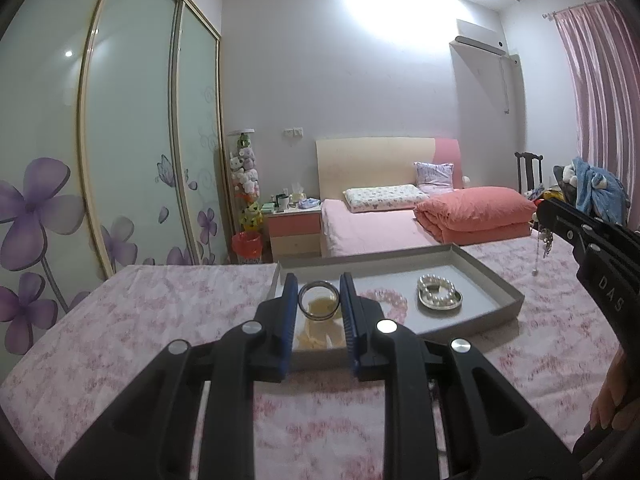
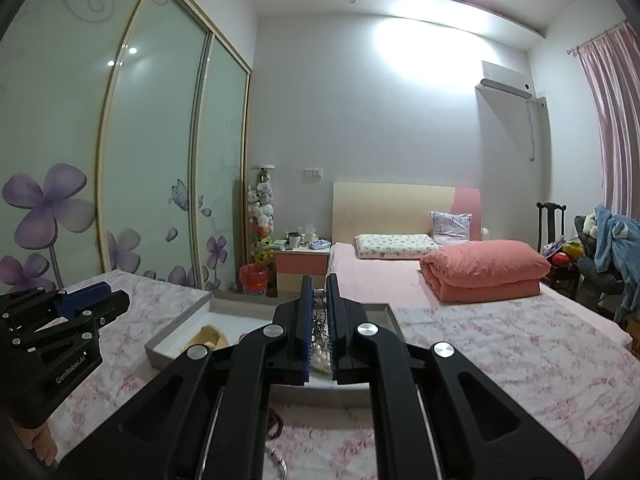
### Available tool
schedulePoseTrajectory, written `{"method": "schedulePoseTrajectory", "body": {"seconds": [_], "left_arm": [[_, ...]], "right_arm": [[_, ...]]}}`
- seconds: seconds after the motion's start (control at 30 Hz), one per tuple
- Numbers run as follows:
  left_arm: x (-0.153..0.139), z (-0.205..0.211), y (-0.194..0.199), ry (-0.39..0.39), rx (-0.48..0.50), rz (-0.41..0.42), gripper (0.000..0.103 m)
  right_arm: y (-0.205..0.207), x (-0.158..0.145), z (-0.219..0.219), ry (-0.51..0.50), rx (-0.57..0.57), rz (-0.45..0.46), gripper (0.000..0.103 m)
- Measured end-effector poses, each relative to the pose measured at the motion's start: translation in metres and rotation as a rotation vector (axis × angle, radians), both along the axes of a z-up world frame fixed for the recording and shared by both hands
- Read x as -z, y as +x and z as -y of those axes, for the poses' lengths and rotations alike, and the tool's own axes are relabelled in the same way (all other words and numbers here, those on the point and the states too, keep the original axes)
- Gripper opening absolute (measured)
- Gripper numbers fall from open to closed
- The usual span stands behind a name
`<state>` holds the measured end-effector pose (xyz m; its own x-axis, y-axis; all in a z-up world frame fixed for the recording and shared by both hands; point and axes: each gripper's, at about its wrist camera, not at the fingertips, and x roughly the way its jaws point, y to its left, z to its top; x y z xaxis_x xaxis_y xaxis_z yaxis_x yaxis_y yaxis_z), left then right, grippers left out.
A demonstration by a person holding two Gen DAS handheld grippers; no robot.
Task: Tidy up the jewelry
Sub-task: 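Carry the ring and earrings in both grippers over the grey tray, then lower both grippers into the tray and open them to release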
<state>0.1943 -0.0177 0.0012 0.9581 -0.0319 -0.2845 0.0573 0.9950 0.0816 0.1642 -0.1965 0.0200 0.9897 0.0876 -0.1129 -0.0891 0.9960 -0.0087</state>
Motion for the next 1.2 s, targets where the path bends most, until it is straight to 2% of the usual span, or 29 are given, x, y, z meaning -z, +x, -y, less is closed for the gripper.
{"method": "schedulePoseTrajectory", "body": {"seconds": [0.17,0.47,0.63,0.8,1.03,1.2], "left_arm": [[-0.003,0.0,0.032,-0.045,-0.002,-0.026,0.022],[0.006,0.006,0.09,-0.068,-0.014,-0.071,0.022],[0.011,0.007,0.117,-0.082,-0.018,-0.097,0.022],[0.022,0.004,0.137,-0.103,-0.019,-0.124,0.022],[0.038,0.006,0.148,-0.105,-0.005,-0.164,0.022],[0.04,0.007,0.15,-0.104,0.012,-0.166,0.022]], "right_arm": [[0.033,-0.002,0.0,0.02,0.007,-0.029,0.007],[0.091,0.008,-0.007,0.028,0.004,-0.096,0.007],[0.109,0.013,-0.006,0.037,-0.002,-0.123,0.007],[0.121,0.021,-0.007,0.057,-0.012,-0.166,0.007],[0.134,0.031,-0.011,0.065,-0.034,-0.242,0.007],[0.138,0.036,-0.018,0.053,-0.048,-0.273,0.007]]}}
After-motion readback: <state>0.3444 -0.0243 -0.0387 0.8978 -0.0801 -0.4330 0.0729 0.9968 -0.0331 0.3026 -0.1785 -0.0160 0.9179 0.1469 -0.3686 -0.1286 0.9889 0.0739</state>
